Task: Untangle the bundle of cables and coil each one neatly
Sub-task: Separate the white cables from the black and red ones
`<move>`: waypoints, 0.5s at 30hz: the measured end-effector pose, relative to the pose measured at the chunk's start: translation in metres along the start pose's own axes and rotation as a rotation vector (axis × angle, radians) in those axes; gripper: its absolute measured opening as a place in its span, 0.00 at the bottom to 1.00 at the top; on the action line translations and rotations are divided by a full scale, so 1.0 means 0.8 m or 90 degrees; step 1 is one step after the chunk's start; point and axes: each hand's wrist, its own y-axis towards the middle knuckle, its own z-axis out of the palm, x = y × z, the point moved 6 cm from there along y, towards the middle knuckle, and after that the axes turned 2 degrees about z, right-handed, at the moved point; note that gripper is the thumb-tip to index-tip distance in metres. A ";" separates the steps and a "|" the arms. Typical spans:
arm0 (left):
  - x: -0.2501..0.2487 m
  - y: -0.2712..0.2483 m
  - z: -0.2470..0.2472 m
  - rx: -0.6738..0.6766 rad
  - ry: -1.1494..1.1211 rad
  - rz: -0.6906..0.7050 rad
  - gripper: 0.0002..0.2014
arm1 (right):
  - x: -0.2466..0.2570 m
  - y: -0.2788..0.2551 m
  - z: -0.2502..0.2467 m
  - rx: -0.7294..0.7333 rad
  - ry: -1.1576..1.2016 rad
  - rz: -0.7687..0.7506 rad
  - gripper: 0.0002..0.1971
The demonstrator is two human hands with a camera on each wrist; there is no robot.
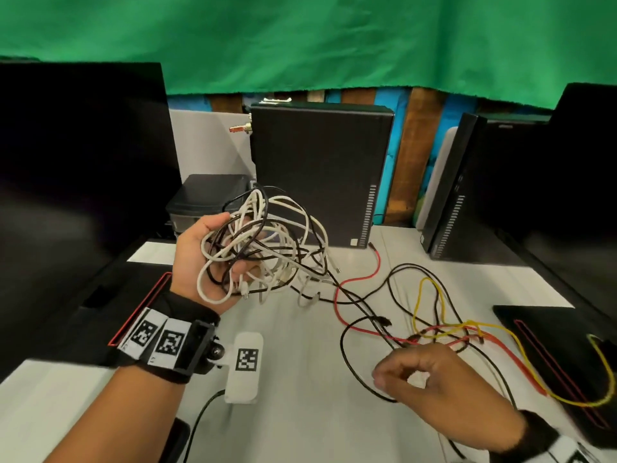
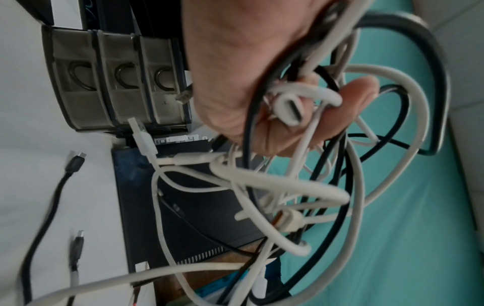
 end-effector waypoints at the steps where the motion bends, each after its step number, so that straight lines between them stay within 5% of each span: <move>1: 0.000 -0.001 0.005 0.022 -0.017 0.000 0.17 | 0.005 0.002 -0.003 -0.034 -0.013 0.003 0.06; 6: 0.012 -0.002 0.022 0.066 -0.073 -0.013 0.16 | 0.065 0.014 -0.045 -0.306 0.032 -0.118 0.07; 15: 0.017 0.000 0.029 0.089 -0.087 -0.038 0.19 | 0.133 0.038 -0.069 -0.526 0.010 -0.256 0.06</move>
